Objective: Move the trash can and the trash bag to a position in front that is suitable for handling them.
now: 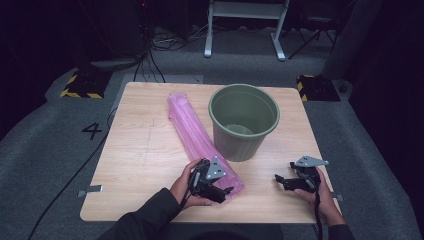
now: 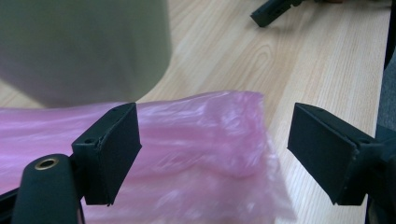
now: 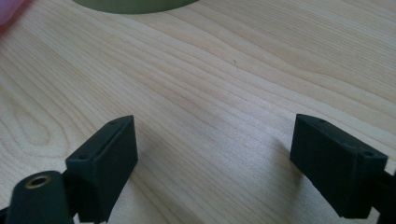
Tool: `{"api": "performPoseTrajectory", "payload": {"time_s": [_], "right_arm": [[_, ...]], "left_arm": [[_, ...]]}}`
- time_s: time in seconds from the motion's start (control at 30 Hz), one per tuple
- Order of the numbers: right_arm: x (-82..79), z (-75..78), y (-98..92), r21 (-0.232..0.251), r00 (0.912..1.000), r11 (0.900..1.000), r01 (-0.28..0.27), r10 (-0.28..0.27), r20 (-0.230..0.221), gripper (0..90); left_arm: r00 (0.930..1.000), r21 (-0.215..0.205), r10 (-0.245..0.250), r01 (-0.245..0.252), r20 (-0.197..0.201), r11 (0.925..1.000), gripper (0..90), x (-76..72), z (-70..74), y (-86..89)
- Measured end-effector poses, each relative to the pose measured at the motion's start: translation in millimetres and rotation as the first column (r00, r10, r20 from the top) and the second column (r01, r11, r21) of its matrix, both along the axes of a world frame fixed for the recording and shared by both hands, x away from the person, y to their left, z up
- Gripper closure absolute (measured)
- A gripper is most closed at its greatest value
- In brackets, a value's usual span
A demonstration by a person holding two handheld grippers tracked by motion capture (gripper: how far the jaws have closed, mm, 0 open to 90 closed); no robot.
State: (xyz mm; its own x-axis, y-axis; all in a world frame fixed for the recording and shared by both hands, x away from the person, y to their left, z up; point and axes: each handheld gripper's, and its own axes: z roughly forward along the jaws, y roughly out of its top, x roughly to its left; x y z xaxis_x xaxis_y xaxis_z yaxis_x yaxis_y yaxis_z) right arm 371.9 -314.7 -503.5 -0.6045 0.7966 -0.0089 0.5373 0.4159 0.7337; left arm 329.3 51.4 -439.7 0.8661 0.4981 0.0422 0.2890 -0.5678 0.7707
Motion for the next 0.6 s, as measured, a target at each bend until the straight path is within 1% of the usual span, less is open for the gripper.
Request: {"api": "performPoseTrajectory", "payload": {"time_s": [0.07, 0.13, 0.2, 0.23, 0.3, 0.37, 0.4, 0.43, 0.47, 0.5, 0.53, 0.57, 0.6], "right_arm": [[-0.1, 0.1, 0.0, 0.000, 1.0000, 1.000, -0.002, 0.002, -0.001, 15.4], [-0.2, 0.4, 0.0, -0.002, 1.0000, 1.000, -0.007, 0.007, -0.001, 15.4], [-0.2, 0.6, 0.3, -0.003, 0.9999, 1.000, -0.012, 0.012, -0.003, 15.6], [-0.4, 0.9, 0.5, -0.006, 0.9999, 1.000, -0.015, 0.015, -0.002, 15.6], [-0.7, 1.4, 1.1, -0.012, 0.9998, 1.000, -0.022, 0.022, 0.004, 17.0], [-2.0, 2.1, 2.1, -0.018, 0.9995, 0.999, -0.029, 0.029, 0.011, 18.1], [-2.6, 2.5, 2.7, -0.017, 0.9995, 0.999, -0.028, 0.029, 0.015, 19.2], [-3.4, 3.4, 3.0, -0.015, 0.9993, 0.999, -0.033, 0.033, 0.017, 20.0], [-4.1, 5.1, 4.0, 0.002, 0.9991, 0.999, -0.039, 0.039, 0.015, 21.0], [-5.0, 6.6, 5.1, 0.012, 0.9989, 0.999, -0.045, 0.045, 0.016, 21.3], [-7.0, 9.7, 8.3, 0.019, 0.9979, 0.998, -0.060, 0.059, 0.025, 22.3], [-8.3, 11.6, 10.5, 0.021, 0.9971, 0.997, -0.070, 0.069, 0.032, 23.0], [-10.4, 14.7, 14.7, 0.032, 0.9956, 0.996, -0.086, 0.085, 0.038, 23.8]], "left_arm": [[0.9999, -0.002, 0.012, -0.012, 0.008, 0.9999, 17.0, 1.9, 3.6, 11.6], [0.9990, -0.005, 0.041, -0.041, 0.018, 0.9991, 17.6, 3.3, 7.1, 24.3], [0.9984, -0.022, 0.054, -0.054, 0.017, 0.9983, 18.3, 4.4, 8.9, 37.4], [0.9975, -0.026, 0.068, -0.068, 0.017, 0.9974, 18.3, 5.6, 8.5, 45.4], [0.9973, -0.029, 0.072, -0.071, 0.012, 0.9970, 19.2, 7.4, 5.7, 56.2], [0.9959, -0.011, 0.089, -0.089, 0.014, 0.9960, 19.5, 9.5, -1.2, 65.8], [0.9956, -0.003, 0.093, -0.093, 0.008, 0.9956, 20.4, 11.1, -5.9, 69.8], [0.9953, 0.007, 0.097, -0.097, -0.003, 0.9952, 20.9, 13.4, -12.2, 73.6], [0.9953, 0.009, 0.096, -0.096, -0.014, 0.9954, 21.1, 14.7, -16.0, 75.3], [0.9956, 0.008, 0.087, -0.087, -0.034, 0.9962, 22.0, 16.8, -22.2, 76.6], [0.9955, 0.007, 0.085, -0.084, -0.044, 0.9964, 22.6, 17.9, -26.0, 76.4], [0.9951, 0.010, 0.075, -0.075, -0.064, 0.9972, 23.4, 19.9, -32.2, 74.7], [0.9951, 0.014, 0.068, -0.067, -0.071, 0.9976, 25.7, 20.9, -35.8, 72.4]]}}
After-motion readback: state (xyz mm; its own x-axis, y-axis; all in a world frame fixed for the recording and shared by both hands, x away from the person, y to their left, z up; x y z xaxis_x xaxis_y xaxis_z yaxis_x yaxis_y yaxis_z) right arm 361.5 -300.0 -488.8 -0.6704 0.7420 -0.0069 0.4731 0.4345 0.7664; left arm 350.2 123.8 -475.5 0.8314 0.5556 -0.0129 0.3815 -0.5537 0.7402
